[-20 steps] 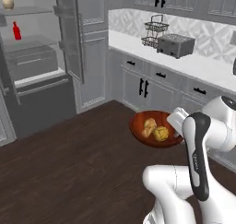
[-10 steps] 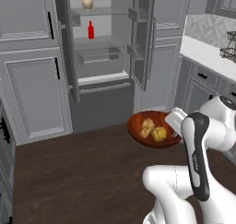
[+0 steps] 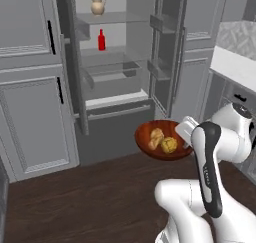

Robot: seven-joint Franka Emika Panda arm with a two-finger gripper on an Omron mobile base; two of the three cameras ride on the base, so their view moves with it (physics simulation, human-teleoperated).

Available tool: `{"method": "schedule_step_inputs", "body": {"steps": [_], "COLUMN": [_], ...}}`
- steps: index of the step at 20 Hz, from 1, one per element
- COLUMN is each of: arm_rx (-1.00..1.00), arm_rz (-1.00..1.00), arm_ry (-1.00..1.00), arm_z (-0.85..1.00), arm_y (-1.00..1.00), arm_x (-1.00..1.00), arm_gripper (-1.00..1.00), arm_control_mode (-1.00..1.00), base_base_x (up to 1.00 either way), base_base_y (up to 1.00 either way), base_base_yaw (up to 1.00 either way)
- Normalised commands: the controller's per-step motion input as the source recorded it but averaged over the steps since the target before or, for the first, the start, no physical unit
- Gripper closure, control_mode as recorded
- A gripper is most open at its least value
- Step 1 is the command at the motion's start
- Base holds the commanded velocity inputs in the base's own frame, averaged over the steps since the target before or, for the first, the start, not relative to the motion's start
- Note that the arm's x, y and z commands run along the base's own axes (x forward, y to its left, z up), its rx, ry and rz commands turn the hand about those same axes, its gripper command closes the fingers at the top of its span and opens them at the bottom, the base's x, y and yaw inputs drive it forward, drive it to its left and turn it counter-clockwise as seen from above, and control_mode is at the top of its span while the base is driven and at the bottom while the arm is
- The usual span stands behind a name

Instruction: Pick the chicken drumstick and squash from their plates and place them in the bowl. Then put the bowl in the fridge.

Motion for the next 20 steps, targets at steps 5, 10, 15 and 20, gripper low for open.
{"method": "schedule_step_inputs", "body": {"steps": [5, 10, 15, 20], "arm_rx": [0.0, 0.0, 0.0, 0.0], "arm_rz": [0.0, 0.0, 0.0, 0.0], "arm_ry": [0.0, 0.0, 0.0, 0.0], "arm_z": [0.0, 0.0, 0.0, 0.0], "arm_y": [0.0, 0.0, 0.0, 0.0], "arm_x": [0.0, 0.0, 0.0, 0.0], "arm_gripper": [1.0, 1.0, 1.0, 1.0], "arm_control_mode": [1.0, 1.0, 1.0, 1.0], "base_base_x": [1.0, 1.0, 1.0, 1.0], "base_base_y": [-0.59, -0.01, 0.09, 0.0], "base_base_yaw": [0.03, 0.11, 0.08, 0.09]}}
